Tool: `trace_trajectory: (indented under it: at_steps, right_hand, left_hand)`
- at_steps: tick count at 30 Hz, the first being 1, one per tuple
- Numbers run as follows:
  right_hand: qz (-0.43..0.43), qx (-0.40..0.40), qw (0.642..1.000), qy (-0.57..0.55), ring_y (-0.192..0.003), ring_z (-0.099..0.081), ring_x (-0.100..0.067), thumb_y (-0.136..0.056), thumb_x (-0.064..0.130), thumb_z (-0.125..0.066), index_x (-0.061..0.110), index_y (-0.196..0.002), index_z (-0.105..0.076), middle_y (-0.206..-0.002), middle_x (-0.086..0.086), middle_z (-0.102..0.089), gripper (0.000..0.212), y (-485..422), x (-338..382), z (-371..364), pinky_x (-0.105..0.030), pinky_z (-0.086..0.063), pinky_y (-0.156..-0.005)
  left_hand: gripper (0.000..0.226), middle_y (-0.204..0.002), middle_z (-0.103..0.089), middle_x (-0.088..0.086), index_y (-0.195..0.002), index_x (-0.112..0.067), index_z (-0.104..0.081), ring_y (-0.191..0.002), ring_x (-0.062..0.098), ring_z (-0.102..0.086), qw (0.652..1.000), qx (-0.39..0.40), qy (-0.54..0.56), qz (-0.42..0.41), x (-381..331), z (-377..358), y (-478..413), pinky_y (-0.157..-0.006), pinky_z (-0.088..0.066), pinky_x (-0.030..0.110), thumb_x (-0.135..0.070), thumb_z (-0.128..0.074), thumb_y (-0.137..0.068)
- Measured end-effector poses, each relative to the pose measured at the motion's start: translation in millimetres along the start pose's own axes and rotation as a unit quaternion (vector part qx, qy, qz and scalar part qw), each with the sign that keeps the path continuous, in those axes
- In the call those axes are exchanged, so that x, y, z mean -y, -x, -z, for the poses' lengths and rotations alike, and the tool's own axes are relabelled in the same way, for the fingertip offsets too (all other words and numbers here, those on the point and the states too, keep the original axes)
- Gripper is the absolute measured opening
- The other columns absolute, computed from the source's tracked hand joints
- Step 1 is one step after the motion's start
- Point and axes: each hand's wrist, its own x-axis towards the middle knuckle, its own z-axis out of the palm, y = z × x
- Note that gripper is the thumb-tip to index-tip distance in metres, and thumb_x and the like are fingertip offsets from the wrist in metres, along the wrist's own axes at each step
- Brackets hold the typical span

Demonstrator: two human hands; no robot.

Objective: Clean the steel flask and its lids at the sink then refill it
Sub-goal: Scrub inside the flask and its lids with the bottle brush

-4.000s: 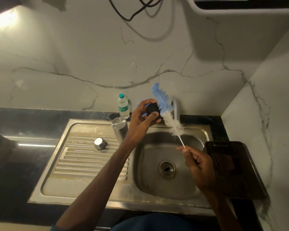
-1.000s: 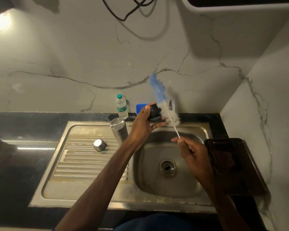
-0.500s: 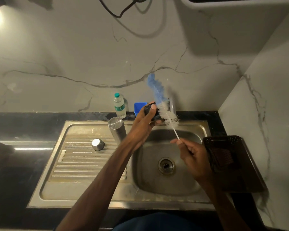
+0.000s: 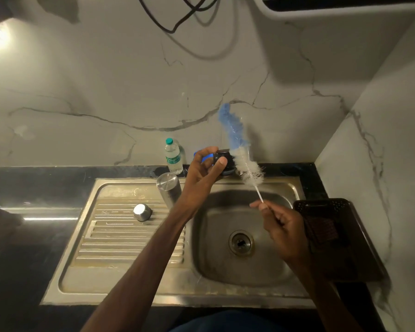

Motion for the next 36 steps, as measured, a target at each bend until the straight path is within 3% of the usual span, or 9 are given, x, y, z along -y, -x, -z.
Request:
trace_trajectory:
  at_steps: [5, 9, 13, 17, 19, 23, 28, 31, 36]
  right_hand:
    - [-0.014, 0.008, 1.000, -0.002, -0.046, -0.041, -0.001, -0.103, 0.021, -0.054, 0.017, -0.108, -0.076, -0.056, 0.020, -0.055, 0.023, 26, -20, 3, -0.023, -0.036, -0.047]
    - [-0.020, 0.001, 1.000, -0.001, -0.050, -0.051, 0.005, -0.105, 0.015, -0.054, 0.010, -0.110, -0.075, -0.061, 0.028, -0.059, 0.022, 21, -10, 1, -0.007, -0.037, -0.055]
    - [-0.001, -0.002, 1.000, 0.007, -0.040, -0.040, 0.000, -0.103, 0.004, -0.055, 0.006, -0.110, -0.075, -0.055, 0.023, -0.058, 0.021, 9, 2, -3, -0.011, -0.033, -0.046]
    - [0.001, 0.006, 1.000, 0.020, -0.041, -0.036, -0.001, -0.104, 0.008, -0.055, 0.011, -0.108, -0.076, -0.049, 0.017, -0.049, 0.022, 21, -5, -2, -0.015, -0.031, -0.044]
    - [-0.011, 0.009, 1.000, 0.018, -0.042, -0.039, -0.001, -0.104, 0.009, -0.054, 0.012, -0.107, -0.076, -0.049, 0.016, -0.050, 0.023, 30, -10, 0, -0.013, -0.032, -0.046]
    - [-0.042, -0.001, 0.999, 0.003, -0.052, -0.053, 0.007, -0.104, 0.006, -0.054, 0.010, -0.107, -0.076, -0.059, 0.028, -0.058, 0.023, 40, -16, 5, -0.006, -0.037, -0.055]
    - [-0.016, 0.011, 1.000, 0.024, -0.046, -0.047, 0.001, -0.107, 0.017, -0.054, 0.011, -0.113, -0.075, -0.059, 0.027, -0.058, 0.023, 16, -3, 7, -0.008, -0.035, -0.052]
    - [-0.007, 0.014, 1.000, 0.020, -0.047, -0.048, 0.002, -0.105, 0.008, -0.054, 0.007, -0.112, -0.075, -0.059, 0.028, -0.058, 0.022, 11, -1, 3, -0.006, -0.035, -0.052]
    - [-0.028, 0.030, 0.999, 0.028, -0.047, -0.049, 0.003, -0.104, 0.005, -0.054, 0.009, -0.108, -0.076, -0.059, 0.030, -0.059, 0.023, 32, -12, 1, -0.007, -0.035, -0.052]
  left_hand:
    - [0.035, -0.123, -0.070, 0.019, -0.137, -0.003, -0.047, -0.107, 0.036, -0.073, 0.999, -0.012, -0.007, -0.035, -4, 5, -1, -0.093, -0.061, 0.043, -0.015, -0.056, -0.106]
    - [0.030, -0.124, -0.069, 0.022, -0.134, 0.001, -0.048, -0.109, 0.037, -0.072, 1.000, 0.002, 0.007, -0.028, 0, -3, 3, -0.090, -0.062, 0.045, -0.012, -0.051, -0.108]
    - [0.028, -0.111, -0.077, -0.002, -0.133, -0.001, -0.052, -0.106, 0.024, -0.075, 1.000, -0.014, 0.026, -0.004, -3, -10, 4, -0.087, -0.063, 0.038, -0.016, -0.048, -0.109]
    - [0.044, -0.122, -0.072, 0.010, -0.134, -0.005, -0.054, -0.110, 0.028, -0.073, 0.999, -0.018, 0.045, 0.021, -12, -10, 1, -0.089, -0.062, 0.038, -0.030, -0.060, -0.098]
    - [0.038, -0.121, -0.073, 0.011, -0.133, -0.005, -0.055, -0.107, 0.026, -0.075, 0.999, -0.014, 0.030, 0.023, -11, -9, 1, -0.087, -0.063, 0.039, -0.021, -0.064, -0.099]
    - [0.036, -0.123, -0.072, 0.018, -0.136, 0.002, -0.053, -0.113, 0.033, -0.072, 0.996, -0.020, 0.077, 0.038, -7, -3, 0, -0.090, -0.062, 0.040, -0.015, -0.058, -0.105]
    - [0.038, -0.127, -0.070, 0.022, -0.139, -0.001, -0.052, -0.117, 0.040, -0.068, 0.987, 0.006, 0.132, 0.088, -3, -13, 5, -0.099, -0.058, 0.053, -0.022, -0.051, -0.107]
    - [0.029, -0.118, -0.073, 0.017, -0.131, -0.004, -0.056, -0.109, 0.034, -0.071, 0.978, -0.019, 0.183, 0.101, -6, -14, 3, -0.089, -0.063, 0.046, -0.019, -0.042, -0.111]
    - [0.040, -0.132, -0.062, 0.023, -0.140, 0.002, -0.050, -0.120, 0.036, -0.062, 0.964, -0.057, 0.239, 0.100, -5, -5, -5, -0.085, -0.063, 0.040, -0.022, -0.035, -0.112]
